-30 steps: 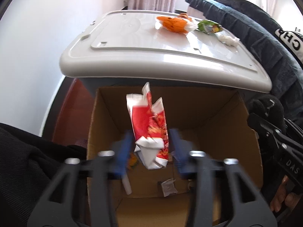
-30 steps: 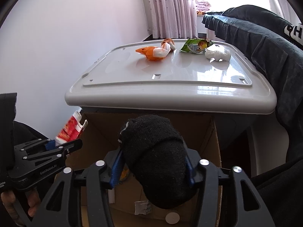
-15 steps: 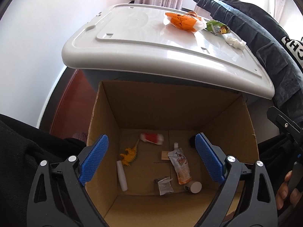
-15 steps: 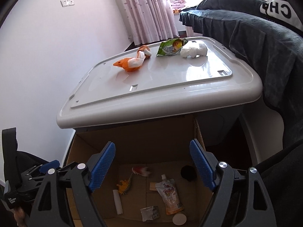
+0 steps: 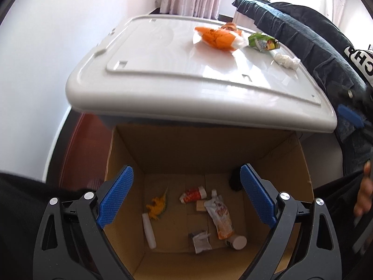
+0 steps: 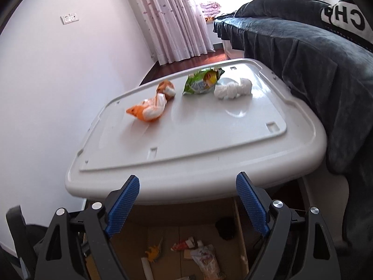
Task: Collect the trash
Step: 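Grasp the green seaweed snack bag with the right gripper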
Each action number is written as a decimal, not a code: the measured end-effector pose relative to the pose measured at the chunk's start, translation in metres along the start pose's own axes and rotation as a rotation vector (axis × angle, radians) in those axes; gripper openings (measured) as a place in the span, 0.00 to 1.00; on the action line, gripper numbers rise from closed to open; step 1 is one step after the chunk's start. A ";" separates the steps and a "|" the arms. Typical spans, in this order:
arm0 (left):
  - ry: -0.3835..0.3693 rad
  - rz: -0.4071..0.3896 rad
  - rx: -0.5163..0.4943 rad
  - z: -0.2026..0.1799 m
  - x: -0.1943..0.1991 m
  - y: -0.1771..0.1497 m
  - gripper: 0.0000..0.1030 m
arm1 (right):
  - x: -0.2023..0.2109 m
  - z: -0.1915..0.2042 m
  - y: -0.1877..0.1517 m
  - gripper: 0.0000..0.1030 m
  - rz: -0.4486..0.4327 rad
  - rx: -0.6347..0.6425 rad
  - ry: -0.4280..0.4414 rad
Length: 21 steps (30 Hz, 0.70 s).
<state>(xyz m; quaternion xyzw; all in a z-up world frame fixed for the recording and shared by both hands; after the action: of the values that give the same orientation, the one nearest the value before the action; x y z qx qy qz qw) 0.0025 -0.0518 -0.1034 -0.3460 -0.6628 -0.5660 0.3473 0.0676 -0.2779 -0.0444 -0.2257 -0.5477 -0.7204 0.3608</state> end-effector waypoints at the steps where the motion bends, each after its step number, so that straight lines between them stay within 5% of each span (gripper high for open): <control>1: -0.001 -0.010 -0.004 -0.002 0.001 0.006 0.88 | -0.003 -0.001 0.010 0.81 -0.001 -0.003 0.005; 9: -0.065 -0.078 -0.092 -0.026 0.009 0.087 0.88 | -0.058 -0.035 0.103 0.82 0.081 -0.113 0.002; 16: -0.004 -0.193 -0.161 -0.036 0.011 0.121 0.88 | -0.113 -0.074 0.152 0.80 0.126 -0.188 -0.141; 21: -0.059 -0.097 -0.120 -0.033 -0.006 0.117 0.88 | -0.147 -0.099 0.176 0.80 0.169 -0.158 -0.269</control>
<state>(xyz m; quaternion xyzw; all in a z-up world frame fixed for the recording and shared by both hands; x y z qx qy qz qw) 0.1080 -0.0706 -0.0452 -0.3502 -0.6536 -0.6104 0.2786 0.3034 -0.3565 -0.0694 -0.3930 -0.5118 -0.6916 0.3244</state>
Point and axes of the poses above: each gripper's, at about its wrist camera, not at the fingertips, and x roughly against the way its jaws point, z to its left, y to its top, the point moved 4 cm from there along -x, roughly the way its jaws point, and after that the axes turned 2 degrees about z, right-handed, at the moved point
